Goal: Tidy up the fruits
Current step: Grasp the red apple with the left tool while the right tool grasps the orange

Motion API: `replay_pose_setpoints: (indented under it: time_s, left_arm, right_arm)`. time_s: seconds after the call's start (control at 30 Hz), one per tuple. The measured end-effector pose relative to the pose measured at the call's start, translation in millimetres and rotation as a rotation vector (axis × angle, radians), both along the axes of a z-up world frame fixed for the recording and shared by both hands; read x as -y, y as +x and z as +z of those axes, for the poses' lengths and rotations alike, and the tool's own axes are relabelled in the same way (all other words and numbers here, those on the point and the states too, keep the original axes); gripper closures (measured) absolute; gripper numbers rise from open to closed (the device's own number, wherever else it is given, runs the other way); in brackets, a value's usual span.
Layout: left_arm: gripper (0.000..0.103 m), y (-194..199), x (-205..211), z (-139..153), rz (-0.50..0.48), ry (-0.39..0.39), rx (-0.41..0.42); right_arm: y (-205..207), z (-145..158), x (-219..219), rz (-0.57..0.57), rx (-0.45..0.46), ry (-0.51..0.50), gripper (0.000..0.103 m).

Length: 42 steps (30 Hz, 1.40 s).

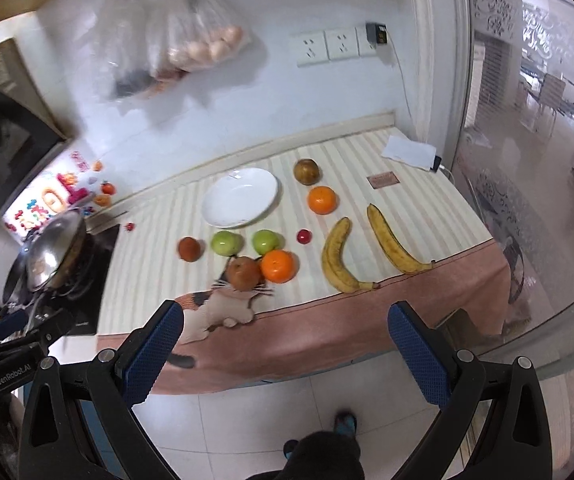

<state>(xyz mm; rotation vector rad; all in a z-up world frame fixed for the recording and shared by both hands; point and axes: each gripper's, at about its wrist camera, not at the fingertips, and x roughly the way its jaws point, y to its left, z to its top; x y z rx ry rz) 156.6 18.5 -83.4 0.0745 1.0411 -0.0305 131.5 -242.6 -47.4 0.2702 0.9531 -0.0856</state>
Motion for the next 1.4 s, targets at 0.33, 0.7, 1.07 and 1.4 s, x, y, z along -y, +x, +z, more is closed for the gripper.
replay_pose_setpoints:
  time_s: [0.33, 0.7, 1.07, 1.4]
  left_arm:
    - [0.001, 113.6, 52.1, -104.0, 0.033, -0.096, -0.283]
    - [0.009, 206.0, 79.4, -221.5, 0.195, -0.227, -0.596]
    - [0.039, 223.8, 80.9, -247.3, 0.3, -0.265, -0.608]
    - [0.039, 233.5, 49.4, -232.4, 0.353, -0.144, -0.591]
  right_arm:
    - [138.7, -92.5, 52.7, 0.069, -0.187, 0.106, 0.0]
    - [282.8, -197.0, 88.8, 0.166, -0.404, 0.173, 0.0]
    - [369.1, -249.8, 95.0, 0.183, -0.471, 0.163, 0.002]
    - [412.1, -307.3, 88.3, 0.198, -0.568, 0.174, 0.021]
